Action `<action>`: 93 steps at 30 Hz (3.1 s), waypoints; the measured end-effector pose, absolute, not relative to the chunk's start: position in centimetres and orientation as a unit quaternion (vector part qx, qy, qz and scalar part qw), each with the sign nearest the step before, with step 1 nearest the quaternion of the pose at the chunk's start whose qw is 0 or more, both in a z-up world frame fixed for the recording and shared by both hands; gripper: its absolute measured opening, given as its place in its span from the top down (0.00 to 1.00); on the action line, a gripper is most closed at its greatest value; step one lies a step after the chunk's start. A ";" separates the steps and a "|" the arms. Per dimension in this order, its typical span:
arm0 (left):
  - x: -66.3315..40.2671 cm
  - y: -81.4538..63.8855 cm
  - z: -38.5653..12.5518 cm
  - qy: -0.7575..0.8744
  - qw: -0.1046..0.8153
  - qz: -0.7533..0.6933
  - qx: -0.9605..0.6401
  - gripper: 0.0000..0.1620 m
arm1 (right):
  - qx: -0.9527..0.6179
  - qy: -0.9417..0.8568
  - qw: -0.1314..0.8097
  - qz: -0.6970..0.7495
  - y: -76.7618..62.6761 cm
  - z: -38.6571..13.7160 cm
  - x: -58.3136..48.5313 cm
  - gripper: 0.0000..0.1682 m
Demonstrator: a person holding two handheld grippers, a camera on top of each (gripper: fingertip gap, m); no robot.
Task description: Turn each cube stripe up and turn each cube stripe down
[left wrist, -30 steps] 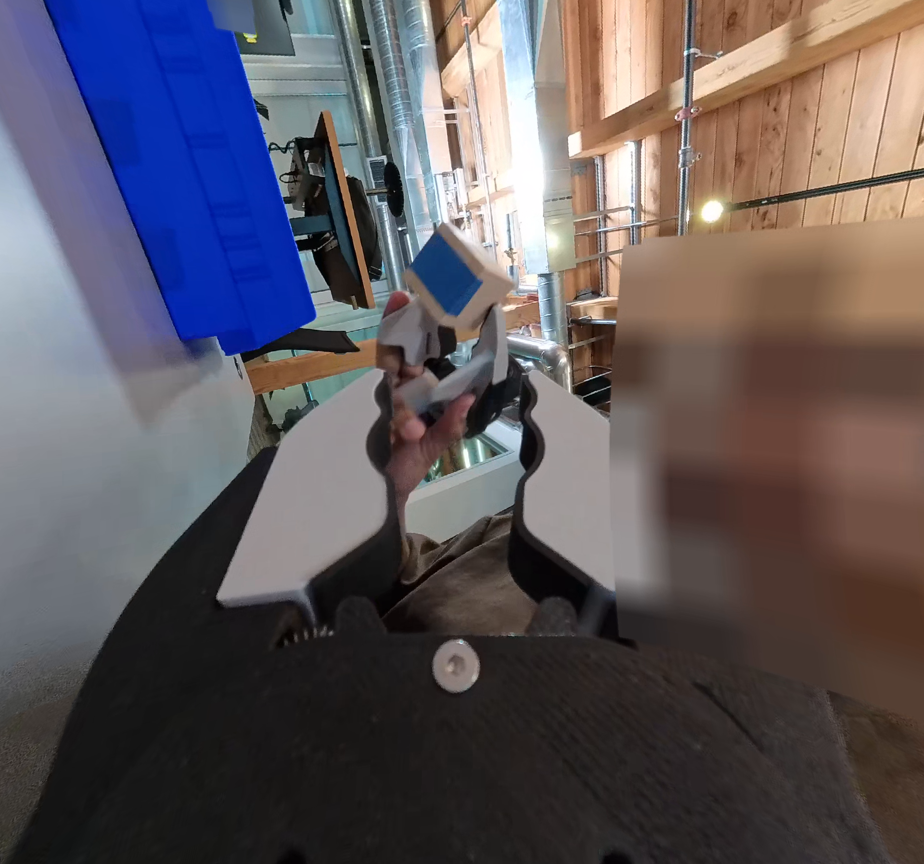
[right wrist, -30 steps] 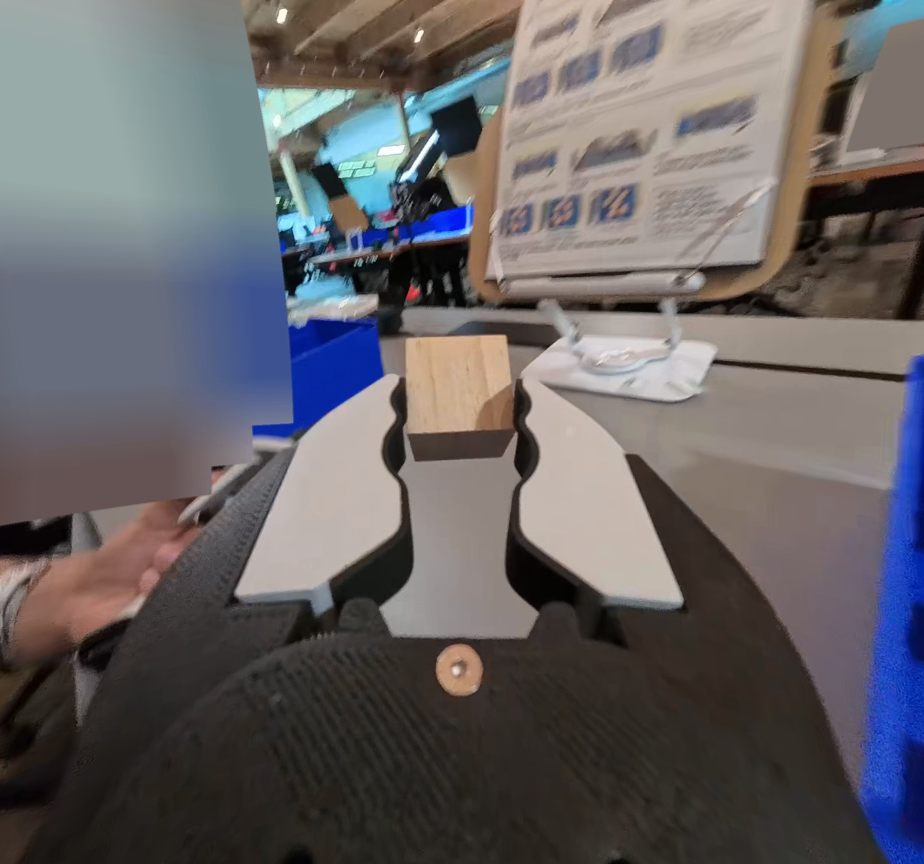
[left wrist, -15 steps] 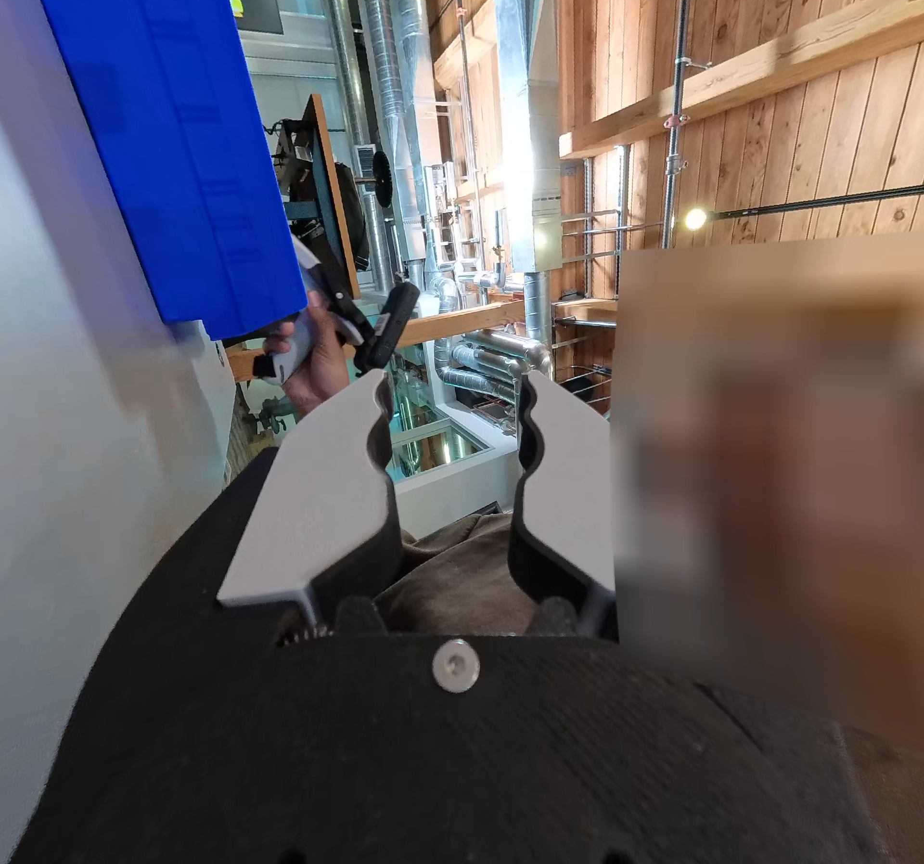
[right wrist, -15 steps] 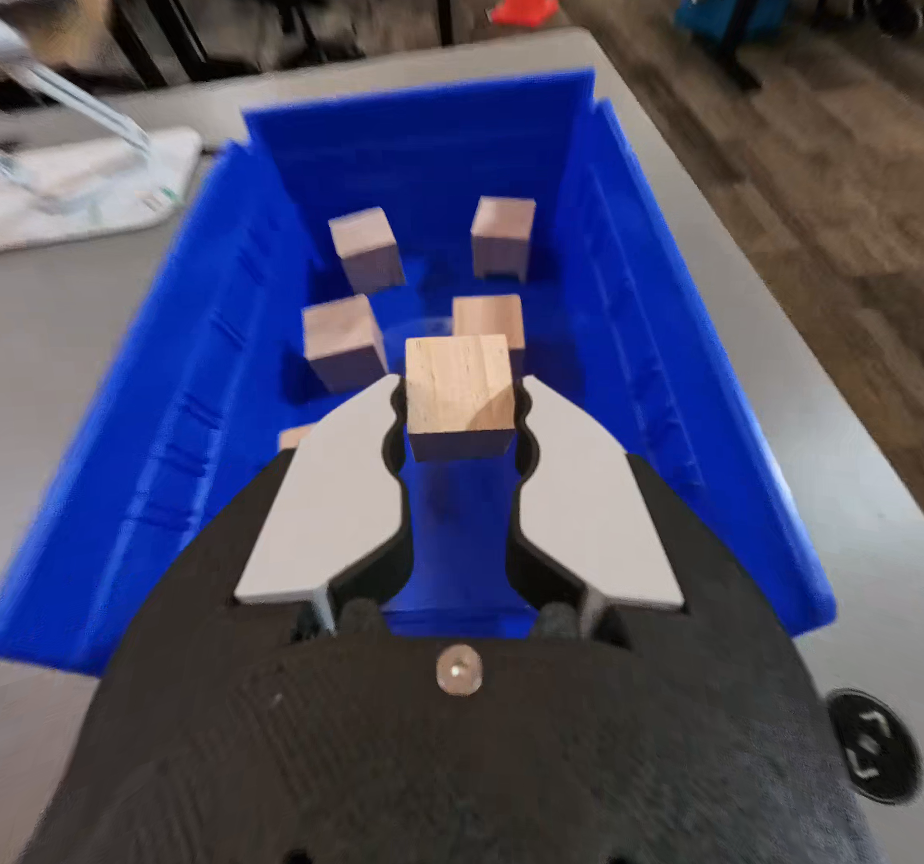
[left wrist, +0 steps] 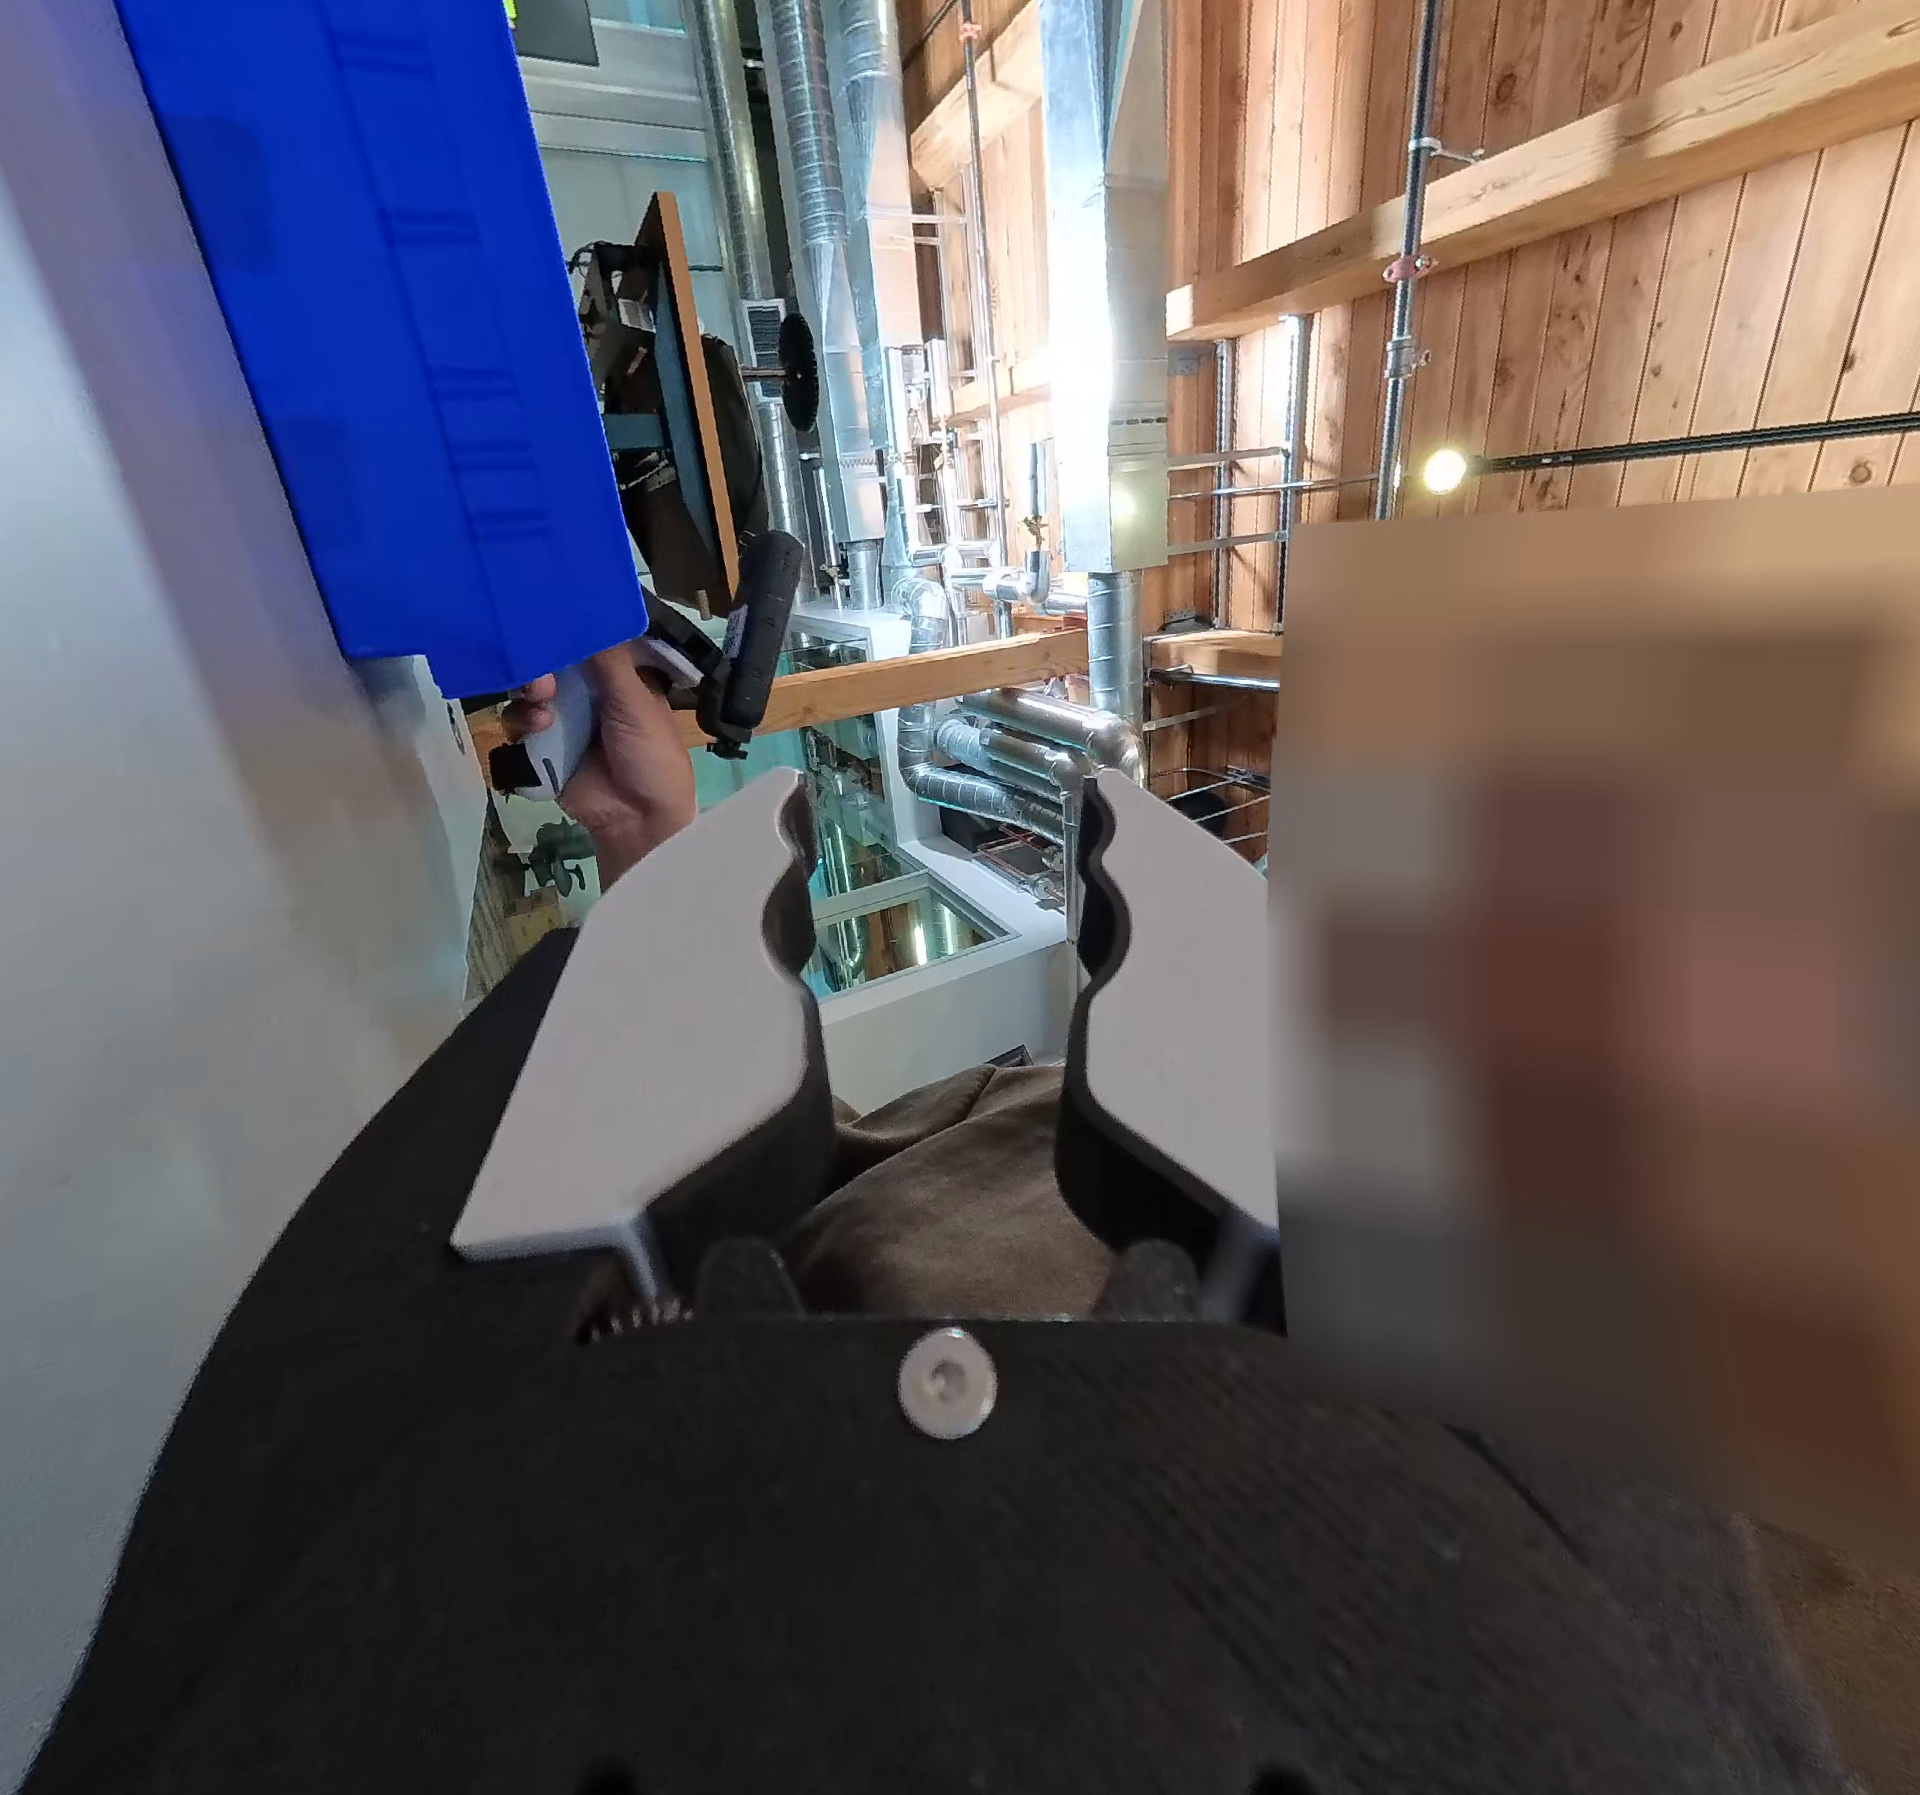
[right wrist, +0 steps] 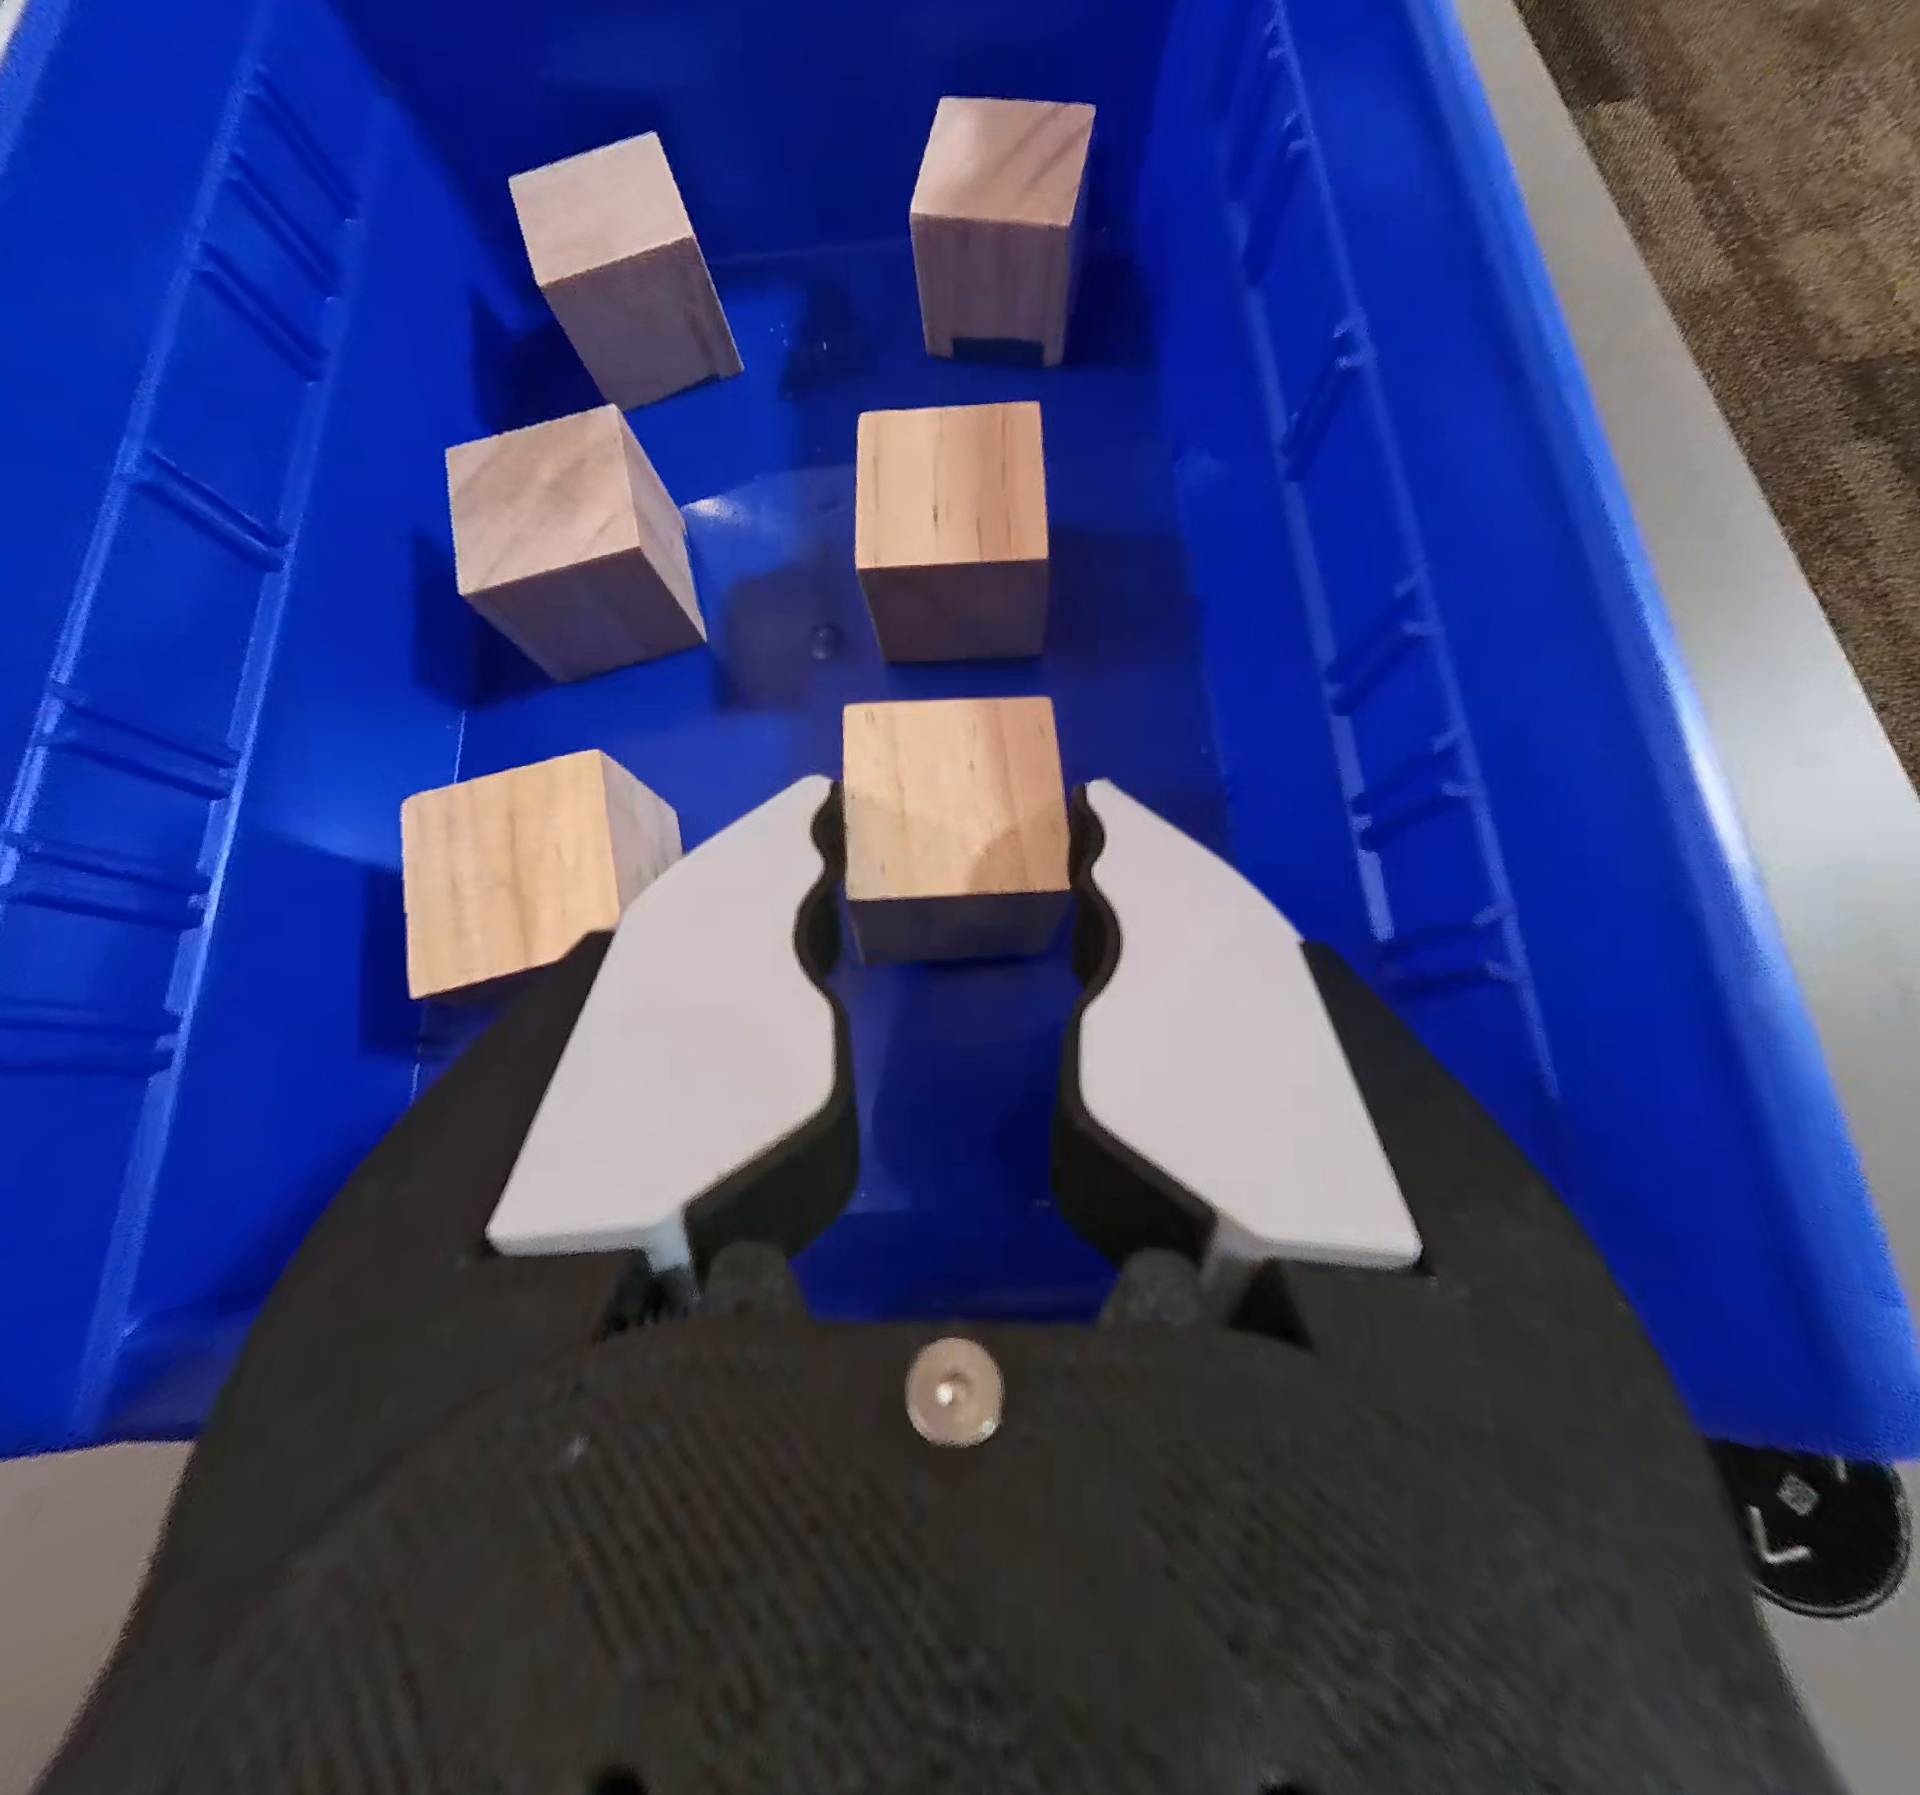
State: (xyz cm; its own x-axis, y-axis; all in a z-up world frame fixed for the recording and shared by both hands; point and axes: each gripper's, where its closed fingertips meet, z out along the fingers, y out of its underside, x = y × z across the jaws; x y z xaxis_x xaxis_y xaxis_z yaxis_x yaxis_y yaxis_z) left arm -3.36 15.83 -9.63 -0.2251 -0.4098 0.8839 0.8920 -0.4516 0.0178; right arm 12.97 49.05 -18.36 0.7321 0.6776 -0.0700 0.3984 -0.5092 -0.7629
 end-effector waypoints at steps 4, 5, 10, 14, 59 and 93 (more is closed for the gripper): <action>-3.4 15.8 -9.6 -0.277 0.445 -0.732 -0.435 0.70 | -0.852 -0.327 0.369 0.178 48.8 -18.9 12.9 0.74; -3.4 15.8 -9.6 -0.278 0.445 -0.732 -0.435 0.70 | -0.851 -0.330 0.368 0.175 48.8 -18.9 12.9 0.75; -3.4 15.9 -9.7 -0.279 0.444 -0.733 -0.434 0.70 | -0.851 -0.335 0.369 0.167 48.8 -18.9 12.9 0.75; -3.4 15.9 -9.7 -0.280 0.443 -0.733 -0.434 0.70 | -0.850 -0.336 0.371 0.165 48.7 -18.9 12.9 0.75; -4.0 16.1 -10.3 -0.292 0.438 -0.735 -0.428 0.70 | -0.784 -0.321 0.473 0.243 48.6 -12.9 12.5 0.63; -1.1 15.0 -9.0 -0.153 0.628 -0.384 -0.659 0.91 | -0.645 -0.359 0.574 0.353 35.1 -6.2 8.9 1.00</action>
